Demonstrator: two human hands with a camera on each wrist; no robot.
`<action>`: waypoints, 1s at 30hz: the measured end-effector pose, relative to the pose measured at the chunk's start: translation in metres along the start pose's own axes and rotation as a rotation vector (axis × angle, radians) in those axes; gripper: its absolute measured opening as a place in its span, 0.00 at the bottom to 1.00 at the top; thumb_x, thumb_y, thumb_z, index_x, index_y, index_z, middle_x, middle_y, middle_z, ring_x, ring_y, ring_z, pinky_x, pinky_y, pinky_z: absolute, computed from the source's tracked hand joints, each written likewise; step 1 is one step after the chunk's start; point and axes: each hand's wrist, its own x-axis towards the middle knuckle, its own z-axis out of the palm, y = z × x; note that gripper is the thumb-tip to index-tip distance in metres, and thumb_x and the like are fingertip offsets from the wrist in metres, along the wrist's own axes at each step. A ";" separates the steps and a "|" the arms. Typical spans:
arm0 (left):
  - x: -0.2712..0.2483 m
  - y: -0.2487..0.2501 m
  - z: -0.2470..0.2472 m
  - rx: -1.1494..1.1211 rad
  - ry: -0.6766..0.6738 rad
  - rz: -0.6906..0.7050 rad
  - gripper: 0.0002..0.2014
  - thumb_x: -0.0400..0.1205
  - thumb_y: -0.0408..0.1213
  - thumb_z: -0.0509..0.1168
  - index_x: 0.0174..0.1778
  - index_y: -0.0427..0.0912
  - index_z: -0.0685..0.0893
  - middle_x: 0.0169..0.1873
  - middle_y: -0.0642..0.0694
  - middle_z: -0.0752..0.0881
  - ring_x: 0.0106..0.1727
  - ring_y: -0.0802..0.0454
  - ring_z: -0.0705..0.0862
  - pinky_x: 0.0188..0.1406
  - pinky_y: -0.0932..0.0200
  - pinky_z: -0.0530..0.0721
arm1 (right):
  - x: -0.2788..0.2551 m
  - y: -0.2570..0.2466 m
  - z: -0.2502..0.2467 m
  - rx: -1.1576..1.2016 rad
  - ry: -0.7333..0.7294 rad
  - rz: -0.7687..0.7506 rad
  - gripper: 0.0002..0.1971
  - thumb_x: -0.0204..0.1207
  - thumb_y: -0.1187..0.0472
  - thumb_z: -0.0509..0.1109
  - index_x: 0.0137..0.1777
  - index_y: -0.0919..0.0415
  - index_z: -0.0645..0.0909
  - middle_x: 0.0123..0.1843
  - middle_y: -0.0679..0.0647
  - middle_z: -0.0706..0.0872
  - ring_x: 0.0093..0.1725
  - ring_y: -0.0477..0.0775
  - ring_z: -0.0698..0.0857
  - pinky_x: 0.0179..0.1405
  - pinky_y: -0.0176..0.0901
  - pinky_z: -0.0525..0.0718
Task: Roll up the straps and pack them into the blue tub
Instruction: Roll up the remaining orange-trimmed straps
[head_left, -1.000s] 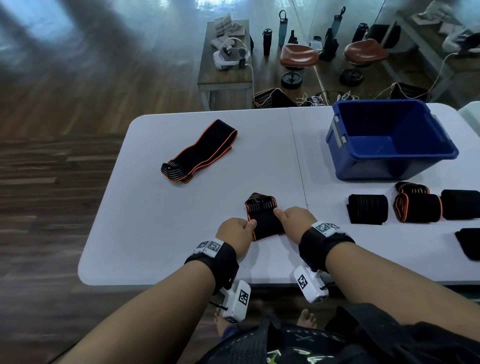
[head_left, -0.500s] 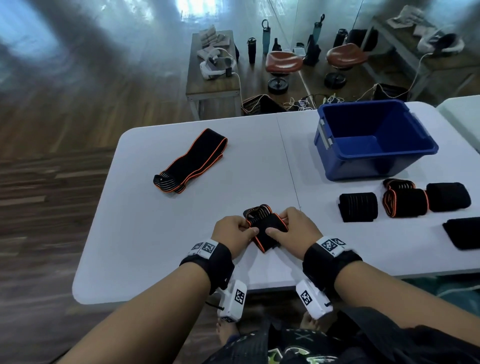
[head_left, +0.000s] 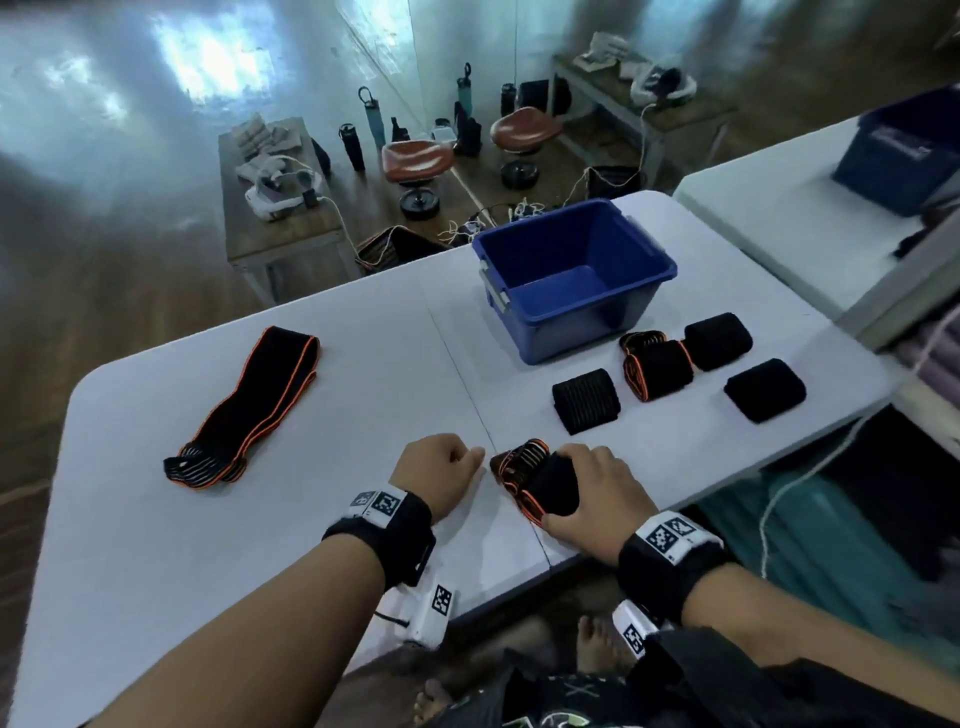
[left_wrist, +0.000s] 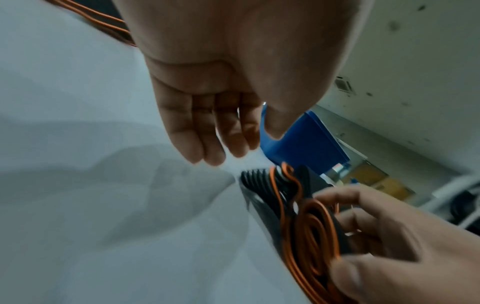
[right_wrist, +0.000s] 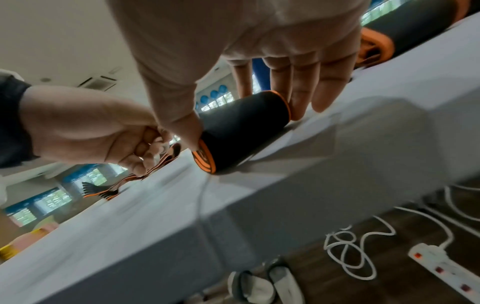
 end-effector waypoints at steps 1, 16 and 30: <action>0.007 0.010 0.002 0.008 0.007 0.035 0.13 0.85 0.52 0.64 0.47 0.46 0.82 0.34 0.49 0.87 0.42 0.46 0.86 0.45 0.53 0.84 | -0.002 0.013 -0.007 0.006 0.014 0.041 0.41 0.58 0.38 0.76 0.72 0.42 0.65 0.62 0.52 0.74 0.62 0.58 0.77 0.63 0.53 0.82; 0.081 0.115 0.073 0.348 -0.005 0.360 0.25 0.86 0.45 0.63 0.80 0.57 0.71 0.71 0.48 0.73 0.71 0.44 0.71 0.70 0.46 0.77 | 0.005 0.145 -0.077 0.024 0.292 0.346 0.34 0.63 0.40 0.75 0.71 0.43 0.74 0.61 0.54 0.73 0.63 0.61 0.73 0.65 0.52 0.75; 0.081 0.124 0.078 0.314 0.093 0.223 0.25 0.84 0.43 0.66 0.78 0.54 0.72 0.69 0.48 0.78 0.67 0.44 0.74 0.68 0.49 0.76 | 0.026 0.162 -0.103 -0.043 0.193 0.249 0.37 0.63 0.36 0.74 0.71 0.45 0.69 0.65 0.54 0.73 0.65 0.60 0.74 0.64 0.57 0.76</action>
